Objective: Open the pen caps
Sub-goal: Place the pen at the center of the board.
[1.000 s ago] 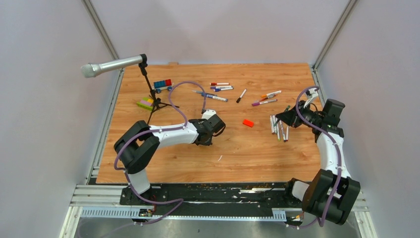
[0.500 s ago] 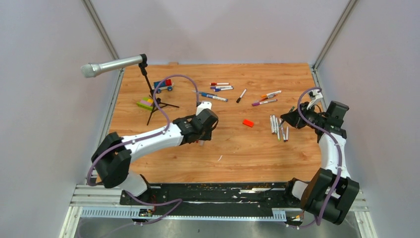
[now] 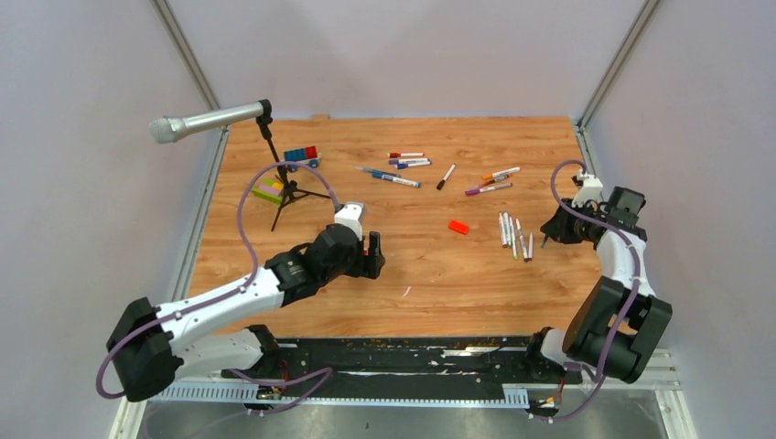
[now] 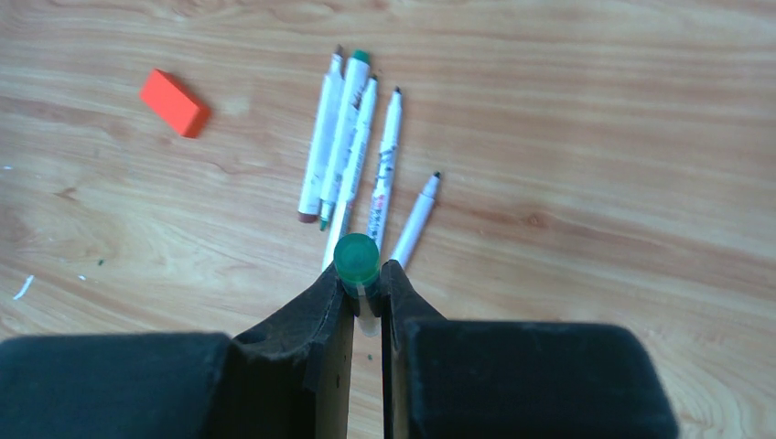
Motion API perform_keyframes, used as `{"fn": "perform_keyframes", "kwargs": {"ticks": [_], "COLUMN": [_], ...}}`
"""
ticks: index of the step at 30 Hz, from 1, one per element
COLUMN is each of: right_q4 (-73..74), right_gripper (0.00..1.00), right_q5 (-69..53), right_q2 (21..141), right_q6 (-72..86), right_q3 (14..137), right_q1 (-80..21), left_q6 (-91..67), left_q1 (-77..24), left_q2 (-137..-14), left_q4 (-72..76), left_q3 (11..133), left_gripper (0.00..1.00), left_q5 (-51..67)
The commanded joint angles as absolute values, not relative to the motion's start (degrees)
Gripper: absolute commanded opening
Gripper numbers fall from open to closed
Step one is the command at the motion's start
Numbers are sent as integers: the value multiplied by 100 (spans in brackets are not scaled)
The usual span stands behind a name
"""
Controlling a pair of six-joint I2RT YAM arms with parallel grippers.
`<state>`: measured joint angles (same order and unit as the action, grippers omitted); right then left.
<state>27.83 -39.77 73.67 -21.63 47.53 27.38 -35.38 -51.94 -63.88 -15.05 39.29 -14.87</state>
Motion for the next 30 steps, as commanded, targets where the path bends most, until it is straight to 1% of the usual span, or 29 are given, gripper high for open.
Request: {"fn": "perform_keyframes", "kwargs": {"ticks": [1,8,19,24,30], "right_q4": [3114,3755,4078,4104,4093], "right_gripper": [1,3,10,18,24], "right_q5": [-3496,-3459,-3336,-3380,-3400], "right_q2": [7773,8633,9917,10131,10101], "right_q6": [-2428,-2500,-2126,-2087,-2099], "right_q3": [5122,5605,6301,6383,6363], "right_q1": [2810,2824,2825,2822,2821], "left_q6": [-3331,-3366,-3332,-3361,-3401], "left_q1": [-5150,-5137,-5143,-5142,-5142], "left_q2": [-5811,-5607,-5626,-5598,-5588], "left_q4": [-950,-945,-922,-932,-915], "left_q3": [3787,3609,3612,3574,3552], "left_gripper": [83,83,83,83,83], "left_q5": [-1477,-1477,-1437,-1441,-1394]}}
